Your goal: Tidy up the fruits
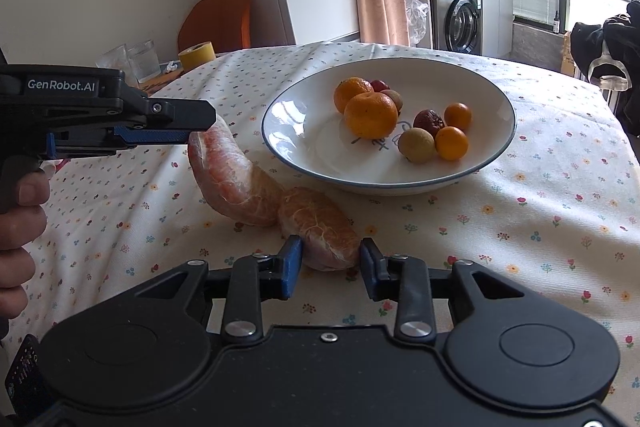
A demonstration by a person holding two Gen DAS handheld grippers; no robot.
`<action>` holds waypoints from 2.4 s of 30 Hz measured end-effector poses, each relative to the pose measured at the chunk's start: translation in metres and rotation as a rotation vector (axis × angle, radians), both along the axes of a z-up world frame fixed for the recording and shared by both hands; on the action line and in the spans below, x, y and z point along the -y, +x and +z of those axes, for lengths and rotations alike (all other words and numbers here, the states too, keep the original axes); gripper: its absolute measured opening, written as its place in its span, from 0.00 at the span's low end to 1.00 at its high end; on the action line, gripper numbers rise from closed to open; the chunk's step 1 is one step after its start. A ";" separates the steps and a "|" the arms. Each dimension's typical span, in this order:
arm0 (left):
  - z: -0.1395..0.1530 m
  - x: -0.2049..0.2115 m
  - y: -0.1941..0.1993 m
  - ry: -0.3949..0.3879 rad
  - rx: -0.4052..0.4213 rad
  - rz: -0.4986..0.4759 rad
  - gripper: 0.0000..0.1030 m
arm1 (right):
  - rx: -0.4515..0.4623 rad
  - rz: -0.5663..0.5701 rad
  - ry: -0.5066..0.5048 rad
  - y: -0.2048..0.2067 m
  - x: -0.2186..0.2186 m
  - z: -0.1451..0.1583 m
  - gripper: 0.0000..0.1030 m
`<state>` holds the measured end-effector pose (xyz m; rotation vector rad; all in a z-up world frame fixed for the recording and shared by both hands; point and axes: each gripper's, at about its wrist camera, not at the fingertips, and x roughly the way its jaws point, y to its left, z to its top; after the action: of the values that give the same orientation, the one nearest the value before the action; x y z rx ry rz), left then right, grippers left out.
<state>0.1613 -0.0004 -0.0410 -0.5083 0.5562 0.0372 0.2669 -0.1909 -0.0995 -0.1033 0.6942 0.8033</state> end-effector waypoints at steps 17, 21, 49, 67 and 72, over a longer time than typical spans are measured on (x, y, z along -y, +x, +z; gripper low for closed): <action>-0.017 -0.020 0.019 -0.019 -0.036 0.063 0.11 | 0.020 0.001 0.002 0.002 0.001 0.000 0.27; -0.021 -0.026 0.017 -0.036 -0.054 0.062 0.10 | 0.019 0.004 0.010 0.000 0.003 0.000 0.25; 0.008 -0.028 -0.021 -0.050 0.009 0.011 0.00 | 0.092 -0.009 0.047 -0.022 0.017 0.034 0.23; -0.021 -0.024 0.001 -0.018 -0.157 0.037 0.48 | 0.140 -0.035 0.076 -0.012 0.016 0.053 0.22; -0.027 -0.025 0.008 -0.015 -0.180 0.054 0.60 | 0.135 -0.059 0.073 0.001 0.014 0.048 0.22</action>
<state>0.1691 0.0243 -0.0684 -0.5374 0.7190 0.1311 0.2679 -0.2049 -0.0514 -0.0703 0.5379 0.7567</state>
